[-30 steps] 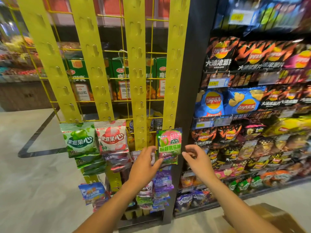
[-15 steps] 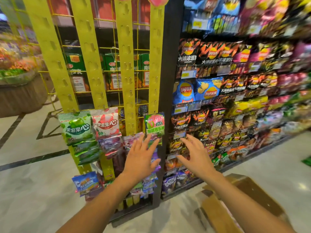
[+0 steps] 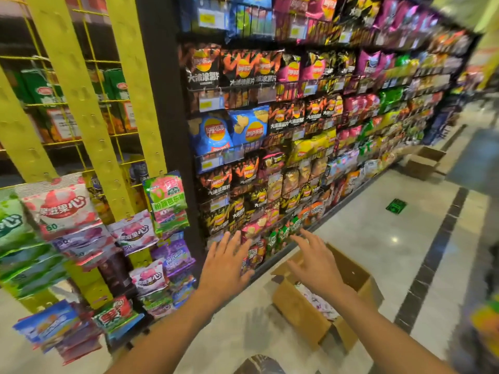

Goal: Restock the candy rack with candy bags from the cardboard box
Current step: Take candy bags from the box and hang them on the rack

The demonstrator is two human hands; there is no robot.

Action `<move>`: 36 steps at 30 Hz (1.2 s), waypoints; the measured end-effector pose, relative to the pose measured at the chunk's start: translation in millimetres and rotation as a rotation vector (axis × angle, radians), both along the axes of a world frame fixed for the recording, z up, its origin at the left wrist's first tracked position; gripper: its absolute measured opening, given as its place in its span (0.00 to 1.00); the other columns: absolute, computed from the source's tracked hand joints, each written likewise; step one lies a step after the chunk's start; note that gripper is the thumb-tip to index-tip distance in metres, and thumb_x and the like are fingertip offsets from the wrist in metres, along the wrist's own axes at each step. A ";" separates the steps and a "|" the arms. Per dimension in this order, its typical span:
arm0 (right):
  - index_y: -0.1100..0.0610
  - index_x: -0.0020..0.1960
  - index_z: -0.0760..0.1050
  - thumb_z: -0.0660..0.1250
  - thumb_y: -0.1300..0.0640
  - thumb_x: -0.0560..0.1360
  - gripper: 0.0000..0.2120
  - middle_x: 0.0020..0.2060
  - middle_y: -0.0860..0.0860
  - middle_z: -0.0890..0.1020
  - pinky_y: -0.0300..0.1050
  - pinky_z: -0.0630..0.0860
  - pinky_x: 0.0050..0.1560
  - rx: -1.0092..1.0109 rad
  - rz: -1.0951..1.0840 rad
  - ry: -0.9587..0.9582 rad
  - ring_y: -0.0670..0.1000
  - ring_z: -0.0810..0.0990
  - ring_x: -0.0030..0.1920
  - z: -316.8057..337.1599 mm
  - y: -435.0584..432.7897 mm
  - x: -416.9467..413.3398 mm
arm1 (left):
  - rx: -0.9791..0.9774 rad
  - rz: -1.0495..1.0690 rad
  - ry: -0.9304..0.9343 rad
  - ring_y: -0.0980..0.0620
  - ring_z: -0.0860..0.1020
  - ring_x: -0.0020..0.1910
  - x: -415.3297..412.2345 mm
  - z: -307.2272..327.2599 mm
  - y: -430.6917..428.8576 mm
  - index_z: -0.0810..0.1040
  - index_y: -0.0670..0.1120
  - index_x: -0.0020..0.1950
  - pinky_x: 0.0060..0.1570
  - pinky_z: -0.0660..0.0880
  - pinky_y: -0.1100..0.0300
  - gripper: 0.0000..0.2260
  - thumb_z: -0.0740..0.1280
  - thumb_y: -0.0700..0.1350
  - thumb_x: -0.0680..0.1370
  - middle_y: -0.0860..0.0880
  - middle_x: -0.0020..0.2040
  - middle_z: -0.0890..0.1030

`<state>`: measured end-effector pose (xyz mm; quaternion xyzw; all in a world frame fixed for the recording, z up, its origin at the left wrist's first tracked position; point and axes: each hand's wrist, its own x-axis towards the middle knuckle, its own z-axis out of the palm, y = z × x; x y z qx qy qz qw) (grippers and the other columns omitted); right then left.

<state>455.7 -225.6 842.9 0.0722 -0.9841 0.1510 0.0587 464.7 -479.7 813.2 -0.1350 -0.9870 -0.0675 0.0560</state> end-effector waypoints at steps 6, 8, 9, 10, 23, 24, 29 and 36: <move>0.43 0.78 0.63 0.63 0.34 0.78 0.32 0.79 0.48 0.63 0.57 0.63 0.77 -0.011 -0.076 -0.037 0.53 0.60 0.79 -13.0 94.6 -12.9 | -0.026 -0.085 -0.035 0.44 0.45 0.85 -39.9 -13.9 93.2 0.51 0.58 0.85 0.82 0.50 0.40 0.36 0.58 0.68 0.81 0.49 0.86 0.47; 0.43 0.78 0.63 0.62 0.34 0.78 0.31 0.79 0.48 0.63 0.57 0.62 0.78 -0.012 -0.105 -0.047 0.53 0.60 0.79 -14.6 128.8 -21.2 | -0.031 -0.112 -0.050 0.44 0.45 0.85 -53.9 -14.8 126.8 0.51 0.58 0.85 0.82 0.49 0.41 0.35 0.58 0.68 0.81 0.49 0.86 0.48; 0.44 0.78 0.63 0.62 0.35 0.78 0.31 0.79 0.49 0.63 0.57 0.61 0.78 -0.011 -0.114 -0.052 0.53 0.60 0.79 -13.8 145.7 -25.5 | -0.034 -0.125 -0.060 0.44 0.45 0.85 -61.0 -14.7 144.2 0.51 0.57 0.85 0.81 0.48 0.41 0.35 0.59 0.67 0.81 0.49 0.86 0.48; 0.44 0.78 0.63 0.62 0.36 0.79 0.30 0.79 0.49 0.63 0.56 0.61 0.78 -0.014 -0.118 -0.051 0.53 0.60 0.79 -13.6 162.6 -30.4 | -0.035 -0.135 -0.071 0.44 0.46 0.85 -67.8 -14.4 161.3 0.51 0.57 0.85 0.81 0.47 0.42 0.35 0.59 0.66 0.82 0.49 0.86 0.48; 0.47 0.76 0.66 0.64 0.40 0.80 0.27 0.75 0.47 0.68 0.54 0.66 0.73 -0.138 -0.229 -0.136 0.51 0.65 0.75 -31.8 330.7 -101.7 | -0.010 -0.179 -0.224 0.44 0.53 0.84 -149.7 -31.3 331.0 0.56 0.56 0.83 0.81 0.54 0.39 0.30 0.59 0.63 0.83 0.48 0.84 0.56; 0.47 0.76 0.67 0.64 0.40 0.80 0.27 0.74 0.47 0.69 0.54 0.67 0.72 -0.153 -0.239 -0.148 0.51 0.66 0.74 -35.8 338.2 -107.4 | -0.011 -0.183 -0.231 0.43 0.53 0.84 -155.6 -33.7 338.9 0.56 0.57 0.83 0.80 0.55 0.39 0.30 0.59 0.63 0.83 0.48 0.84 0.57; 0.49 0.74 0.70 0.65 0.40 0.79 0.26 0.71 0.48 0.73 0.51 0.73 0.68 -0.230 -0.279 -0.253 0.51 0.72 0.69 -61.6 368.4 -140.2 | -0.011 -0.200 -0.299 0.44 0.56 0.83 -191.6 -55.1 369.6 0.59 0.55 0.82 0.80 0.56 0.40 0.29 0.60 0.61 0.83 0.48 0.84 0.58; 0.49 0.73 0.70 0.65 0.38 0.78 0.28 0.69 0.48 0.74 0.50 0.75 0.66 -0.211 -0.293 -0.374 0.51 0.74 0.66 -102.8 398.2 -213.5 | -0.011 -0.223 -0.388 0.43 0.53 0.84 -264.6 -90.2 399.4 0.53 0.55 0.84 0.80 0.55 0.44 0.32 0.62 0.60 0.83 0.47 0.85 0.53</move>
